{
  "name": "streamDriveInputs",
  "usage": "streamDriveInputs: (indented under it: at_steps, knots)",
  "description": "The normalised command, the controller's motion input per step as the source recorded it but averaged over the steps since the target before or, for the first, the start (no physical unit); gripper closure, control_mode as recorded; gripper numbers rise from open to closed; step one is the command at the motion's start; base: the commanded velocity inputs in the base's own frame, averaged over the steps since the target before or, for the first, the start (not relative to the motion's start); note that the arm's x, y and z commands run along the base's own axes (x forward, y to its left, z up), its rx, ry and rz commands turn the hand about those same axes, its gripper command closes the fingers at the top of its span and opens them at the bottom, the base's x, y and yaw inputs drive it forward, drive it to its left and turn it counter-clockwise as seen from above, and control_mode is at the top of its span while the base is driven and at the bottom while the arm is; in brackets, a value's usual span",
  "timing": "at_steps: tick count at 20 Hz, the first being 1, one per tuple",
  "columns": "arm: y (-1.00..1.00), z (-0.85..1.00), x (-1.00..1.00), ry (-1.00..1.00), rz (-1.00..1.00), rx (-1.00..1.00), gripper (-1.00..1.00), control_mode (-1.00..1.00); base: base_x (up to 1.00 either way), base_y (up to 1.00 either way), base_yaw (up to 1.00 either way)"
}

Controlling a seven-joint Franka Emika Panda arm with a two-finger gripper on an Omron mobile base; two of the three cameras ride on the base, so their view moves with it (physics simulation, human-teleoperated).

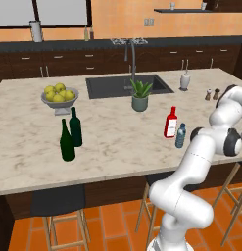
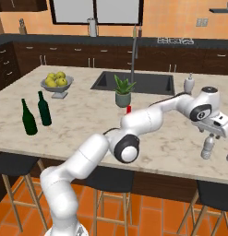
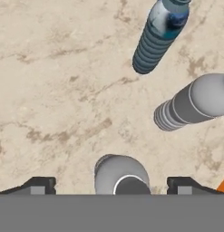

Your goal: Move the plastic bottles in the middle to the plastics group, and the glass bottles in the middle to the glass group.

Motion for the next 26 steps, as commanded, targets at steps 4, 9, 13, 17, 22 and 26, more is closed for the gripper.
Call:
streamDriveInputs:
  at_steps: [4,9,13,17,22,26]
  knots:
    - [0.25,0.34,-0.21,-0.08,0.0,0.0,-1.0,-1.0,0.0,0.0,0.0]
    - [0.65,0.04,-0.42,-0.05,0.0,-0.04,-1.0,-1.0,0.0,0.0,0.0]
    - [1.0,0.0,-0.55,0.0,0.0,-0.14,-1.0,-1.0,0.0,0.0,0.0]
    - [1.0,-0.05,-0.56,0.0,0.03,-0.23,-1.0,-1.0,0.0,0.0,0.0]
    - [1.0,-0.03,-0.57,0.0,0.33,-0.3,-1.0,-1.0,0.0,0.0,0.0]
    - [1.0,-0.23,-0.51,0.0,0.35,-0.13,-1.0,-1.0,0.0,0.0,0.0]
